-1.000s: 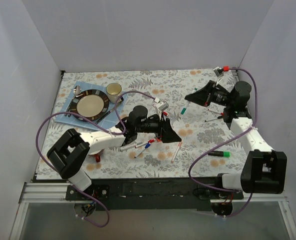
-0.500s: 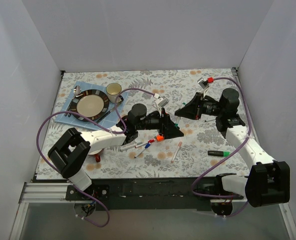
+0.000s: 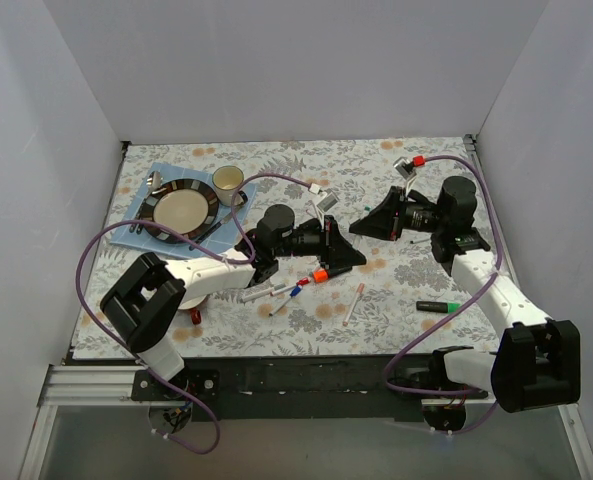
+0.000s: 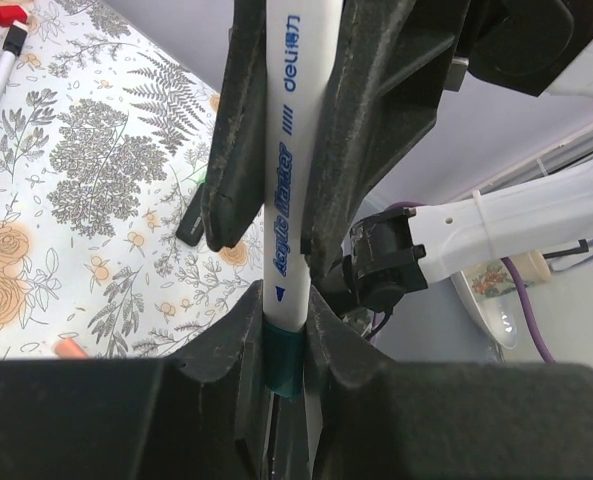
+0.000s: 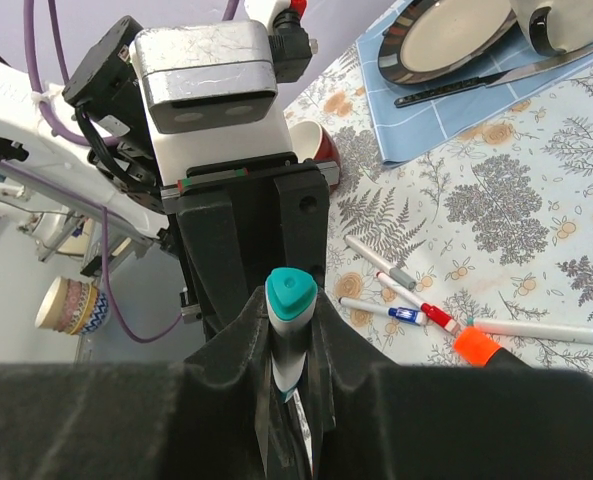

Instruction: Open the pen caps

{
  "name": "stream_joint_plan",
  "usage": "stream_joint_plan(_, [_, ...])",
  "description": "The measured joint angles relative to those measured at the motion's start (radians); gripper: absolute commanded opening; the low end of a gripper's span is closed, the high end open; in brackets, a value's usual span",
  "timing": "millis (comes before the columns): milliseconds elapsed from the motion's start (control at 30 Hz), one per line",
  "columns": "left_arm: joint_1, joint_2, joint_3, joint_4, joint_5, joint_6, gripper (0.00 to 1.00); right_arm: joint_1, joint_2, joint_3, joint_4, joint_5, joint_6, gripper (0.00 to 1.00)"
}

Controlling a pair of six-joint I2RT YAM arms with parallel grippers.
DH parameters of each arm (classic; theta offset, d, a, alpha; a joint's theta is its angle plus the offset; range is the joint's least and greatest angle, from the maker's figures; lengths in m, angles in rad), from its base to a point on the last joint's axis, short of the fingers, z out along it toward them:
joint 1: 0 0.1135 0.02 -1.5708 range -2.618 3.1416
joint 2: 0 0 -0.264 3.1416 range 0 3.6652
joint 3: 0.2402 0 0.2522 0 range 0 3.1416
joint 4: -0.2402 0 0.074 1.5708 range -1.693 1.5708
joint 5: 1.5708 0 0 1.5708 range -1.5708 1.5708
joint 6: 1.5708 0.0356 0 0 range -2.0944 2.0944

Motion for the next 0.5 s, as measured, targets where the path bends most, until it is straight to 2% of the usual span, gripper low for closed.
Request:
stream_joint_plan(133, [0.001, 0.001, 0.002, -0.009, 0.002, 0.000, 0.00, 0.000, 0.010, 0.035, -0.073, -0.003, -0.054, 0.01])
stream_joint_plan(333, [0.015, -0.002, 0.005, 0.058, -0.077, -0.008, 0.00, -0.025, 0.129, 0.243, -0.269, -0.063, -0.141, 0.01])
stream_joint_plan(433, [0.025, -0.011, -0.012, 0.095, -0.149, -0.011, 0.00, -0.055, 0.219, 0.331, -0.286, -0.137, -0.101, 0.01])
stream_joint_plan(500, [0.029, -0.031, -0.057, 0.063, -0.103, -0.004, 0.00, -0.097, 0.273, 0.393, -0.248, -0.096, -0.084, 0.01])
